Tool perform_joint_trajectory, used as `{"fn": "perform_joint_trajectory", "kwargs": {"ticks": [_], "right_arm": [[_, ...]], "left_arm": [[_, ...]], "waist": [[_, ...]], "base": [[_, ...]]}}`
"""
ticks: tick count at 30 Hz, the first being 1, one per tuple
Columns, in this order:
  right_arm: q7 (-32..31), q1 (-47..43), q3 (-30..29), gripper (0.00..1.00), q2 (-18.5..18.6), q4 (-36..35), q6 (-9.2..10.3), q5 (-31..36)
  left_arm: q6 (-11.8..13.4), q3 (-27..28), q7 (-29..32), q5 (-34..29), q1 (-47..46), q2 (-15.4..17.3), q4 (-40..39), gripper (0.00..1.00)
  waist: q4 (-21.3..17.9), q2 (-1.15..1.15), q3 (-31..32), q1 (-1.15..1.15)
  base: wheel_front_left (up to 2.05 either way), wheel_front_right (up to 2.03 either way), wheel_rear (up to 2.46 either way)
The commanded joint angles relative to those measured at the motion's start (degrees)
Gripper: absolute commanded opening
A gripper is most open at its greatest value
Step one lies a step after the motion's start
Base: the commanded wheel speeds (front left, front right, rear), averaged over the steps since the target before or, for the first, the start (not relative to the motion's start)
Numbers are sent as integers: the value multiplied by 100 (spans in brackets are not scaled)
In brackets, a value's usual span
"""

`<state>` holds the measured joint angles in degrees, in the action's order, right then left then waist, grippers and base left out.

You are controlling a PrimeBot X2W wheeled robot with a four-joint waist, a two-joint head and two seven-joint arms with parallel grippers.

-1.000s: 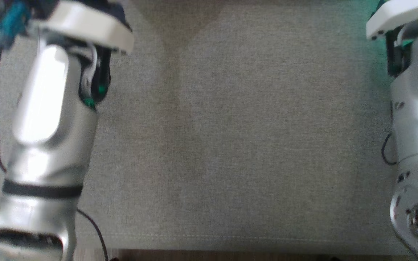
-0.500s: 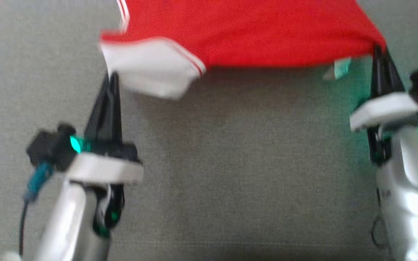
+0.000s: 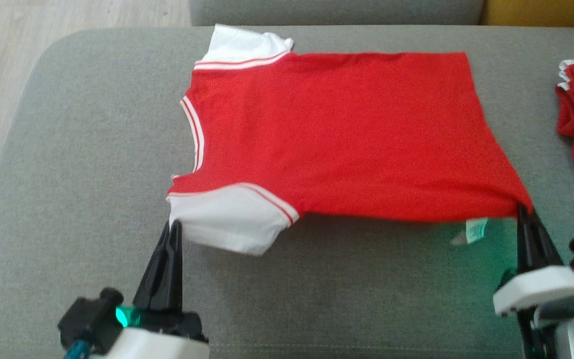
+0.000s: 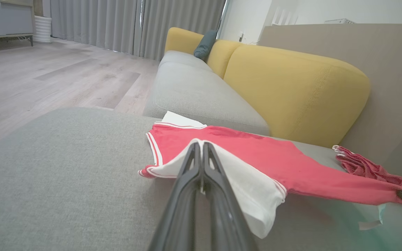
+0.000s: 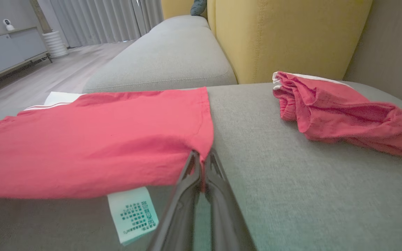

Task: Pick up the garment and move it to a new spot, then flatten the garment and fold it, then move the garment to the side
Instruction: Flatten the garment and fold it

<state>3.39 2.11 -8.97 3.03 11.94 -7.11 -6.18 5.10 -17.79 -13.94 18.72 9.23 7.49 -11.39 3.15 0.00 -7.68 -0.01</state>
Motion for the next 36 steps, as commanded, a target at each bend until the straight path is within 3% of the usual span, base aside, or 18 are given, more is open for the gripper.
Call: {"fn": "perform_joint_trajectory", "kwargs": {"ticks": [1,7,19,29,36], "right_arm": [[-107,-64,108,0,17,-406,-37,-54],[-416,-471,142,0,-9,-770,-37,-133],[-538,-301,284,0,-14,-327,-37,-276],[-588,148,387,0,-14,98,-37,-517],[-530,748,412,0,-14,451,-37,-730]], "left_arm": [[47,181,0,28,9,84,-323,0],[91,92,124,96,378,109,-451,0],[1,66,96,165,-16,68,52,0],[-182,54,35,144,-947,9,670,0],[-334,145,-10,93,-2026,3,1532,0]], "waist": [[-32,0,31,1],[-101,0,38,1],[-93,0,-76,1],[-144,0,-314,1],[-215,0,-511,1]], "base": [[0,0,0],[0,0,0],[0,0,0],[0,0,0],[0,0,0]]}}
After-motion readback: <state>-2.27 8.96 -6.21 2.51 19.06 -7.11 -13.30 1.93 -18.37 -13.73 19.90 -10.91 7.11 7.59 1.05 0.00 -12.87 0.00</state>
